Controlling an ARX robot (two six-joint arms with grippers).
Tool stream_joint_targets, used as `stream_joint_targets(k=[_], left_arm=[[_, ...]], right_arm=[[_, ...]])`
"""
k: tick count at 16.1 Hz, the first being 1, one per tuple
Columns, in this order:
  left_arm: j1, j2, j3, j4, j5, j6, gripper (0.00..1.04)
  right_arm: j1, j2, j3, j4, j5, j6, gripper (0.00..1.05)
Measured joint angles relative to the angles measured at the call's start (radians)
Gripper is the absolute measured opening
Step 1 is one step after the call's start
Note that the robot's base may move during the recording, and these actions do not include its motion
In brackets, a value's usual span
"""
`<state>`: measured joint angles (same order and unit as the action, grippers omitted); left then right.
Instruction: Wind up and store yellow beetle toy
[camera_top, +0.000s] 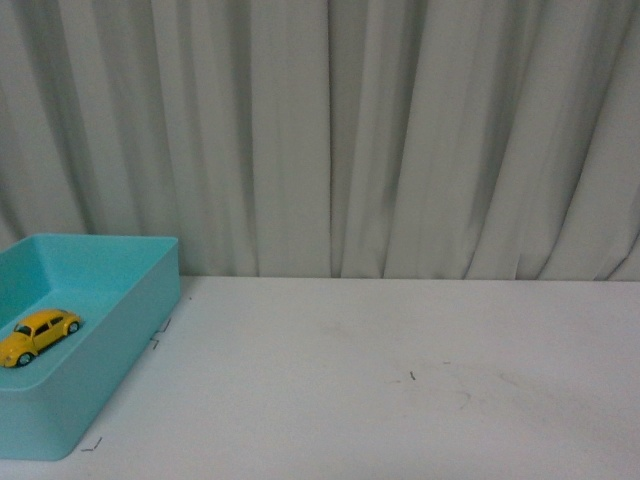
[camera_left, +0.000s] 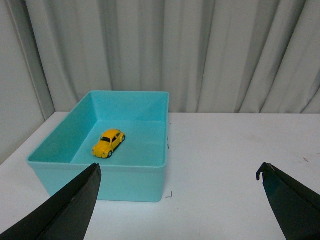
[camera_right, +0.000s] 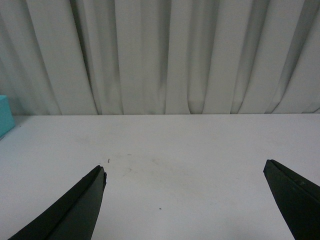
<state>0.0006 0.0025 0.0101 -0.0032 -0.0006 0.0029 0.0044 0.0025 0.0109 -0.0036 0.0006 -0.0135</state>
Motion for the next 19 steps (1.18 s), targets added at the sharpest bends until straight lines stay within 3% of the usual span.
stream_joint_targets(k=[19], left_arm=[[0.000,0.000,0.000,-0.001,0.001,0.000,0.98]], right_arm=[[0.000,0.000,0.000,0.000,0.000,0.003,0.98]])
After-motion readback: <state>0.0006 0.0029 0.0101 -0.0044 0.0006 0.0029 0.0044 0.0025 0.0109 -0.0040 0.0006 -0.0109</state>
